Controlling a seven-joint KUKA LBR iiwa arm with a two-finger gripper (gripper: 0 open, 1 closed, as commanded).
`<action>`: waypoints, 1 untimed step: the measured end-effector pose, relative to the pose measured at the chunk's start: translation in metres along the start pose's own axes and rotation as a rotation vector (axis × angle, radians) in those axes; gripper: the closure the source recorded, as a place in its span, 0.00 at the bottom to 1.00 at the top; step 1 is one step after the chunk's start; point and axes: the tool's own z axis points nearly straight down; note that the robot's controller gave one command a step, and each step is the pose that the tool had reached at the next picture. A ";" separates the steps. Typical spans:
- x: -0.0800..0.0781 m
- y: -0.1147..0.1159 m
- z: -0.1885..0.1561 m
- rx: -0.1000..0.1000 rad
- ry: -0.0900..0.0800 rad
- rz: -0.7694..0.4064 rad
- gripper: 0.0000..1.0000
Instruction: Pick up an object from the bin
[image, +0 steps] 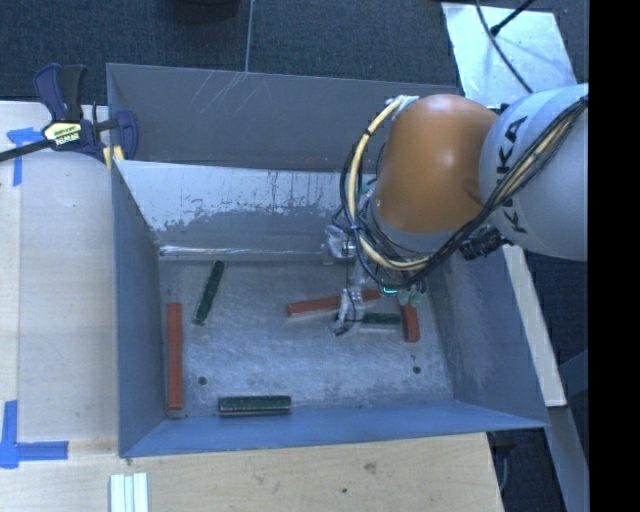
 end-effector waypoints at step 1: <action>-0.059 -0.013 0.116 0.000 -0.004 0.153 0.00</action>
Offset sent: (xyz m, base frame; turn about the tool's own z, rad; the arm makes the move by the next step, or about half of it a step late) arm 0.0586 -0.0122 -0.1129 0.1538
